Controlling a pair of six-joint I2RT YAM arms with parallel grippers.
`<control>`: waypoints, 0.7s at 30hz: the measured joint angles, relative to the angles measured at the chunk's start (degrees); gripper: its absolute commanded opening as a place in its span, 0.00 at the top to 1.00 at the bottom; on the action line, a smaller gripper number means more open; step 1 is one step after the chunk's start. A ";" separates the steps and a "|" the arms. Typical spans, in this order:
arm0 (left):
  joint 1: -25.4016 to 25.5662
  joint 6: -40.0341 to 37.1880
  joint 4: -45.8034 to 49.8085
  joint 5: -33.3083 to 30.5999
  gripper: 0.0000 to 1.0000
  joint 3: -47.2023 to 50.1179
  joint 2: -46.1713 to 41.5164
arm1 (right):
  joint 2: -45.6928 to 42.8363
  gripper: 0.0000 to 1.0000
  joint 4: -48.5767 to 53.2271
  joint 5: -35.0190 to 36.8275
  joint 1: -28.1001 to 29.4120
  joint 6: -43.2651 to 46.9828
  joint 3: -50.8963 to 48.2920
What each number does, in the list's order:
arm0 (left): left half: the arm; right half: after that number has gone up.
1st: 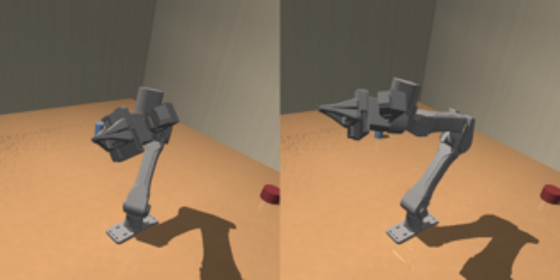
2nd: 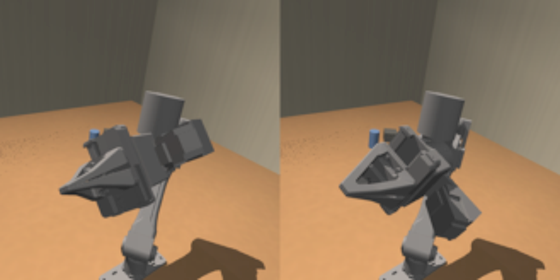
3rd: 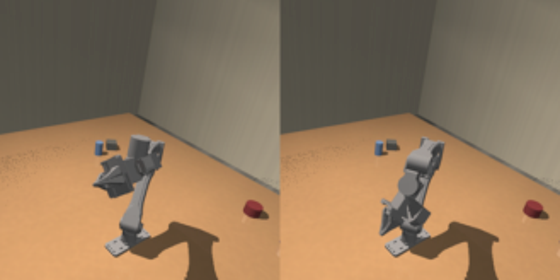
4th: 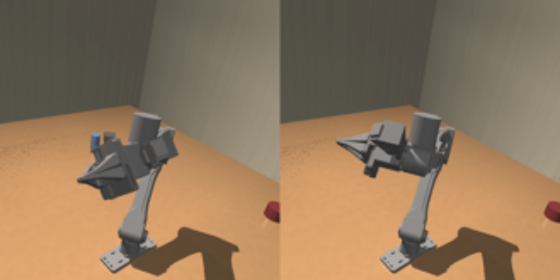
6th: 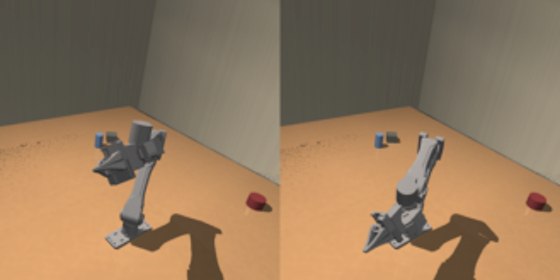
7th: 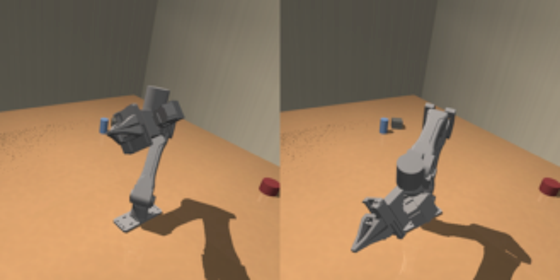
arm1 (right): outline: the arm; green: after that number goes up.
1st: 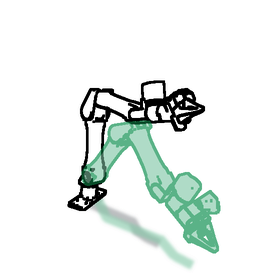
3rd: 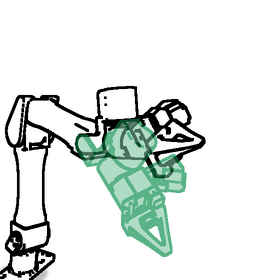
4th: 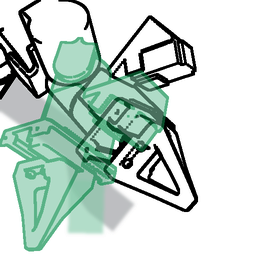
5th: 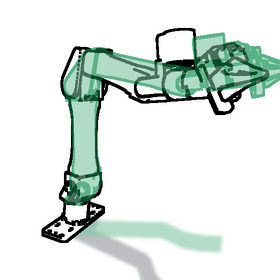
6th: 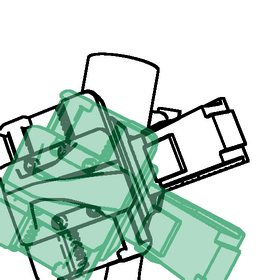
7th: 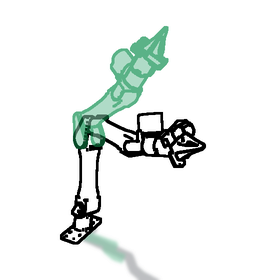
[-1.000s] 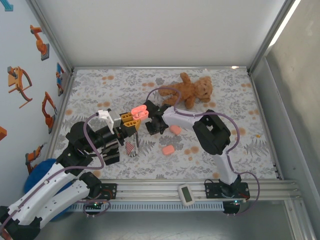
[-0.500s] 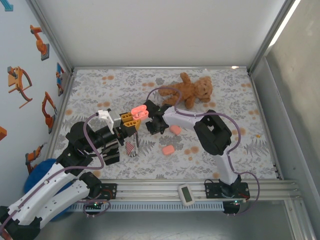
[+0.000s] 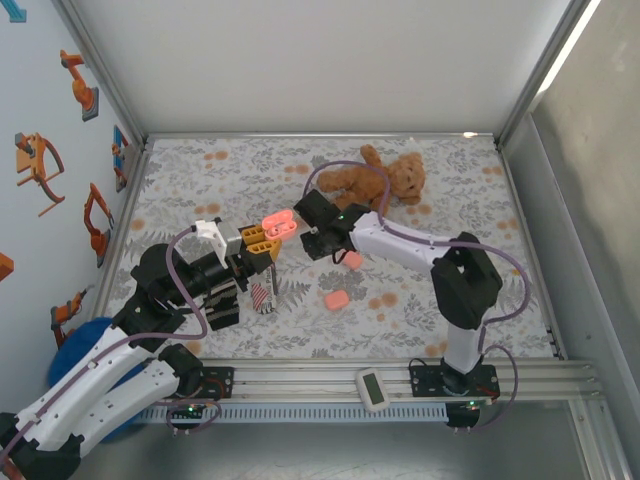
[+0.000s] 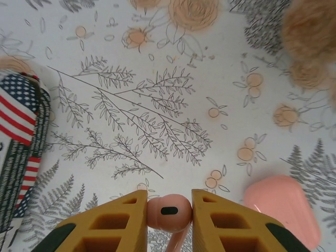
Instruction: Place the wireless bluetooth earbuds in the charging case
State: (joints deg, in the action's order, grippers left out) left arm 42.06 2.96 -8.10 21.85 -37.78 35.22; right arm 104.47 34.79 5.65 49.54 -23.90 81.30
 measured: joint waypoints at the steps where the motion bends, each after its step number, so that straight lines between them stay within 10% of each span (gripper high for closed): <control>1: 0.00 0.02 -0.02 0.00 1.00 0.00 0.02 | -1.92 0.77 -0.24 0.46 0.00 0.09 -0.44; 21: 0.02 4.57 -6.14 0.48 1.00 0.11 5.68 | -35.80 0.77 -16.59 4.28 0.00 5.60 -11.13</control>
State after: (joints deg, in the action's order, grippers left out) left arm 42.09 7.53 -14.24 22.33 -37.67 40.91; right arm 68.66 18.20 9.93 49.54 -18.31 70.17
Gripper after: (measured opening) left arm 0.216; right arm 0.235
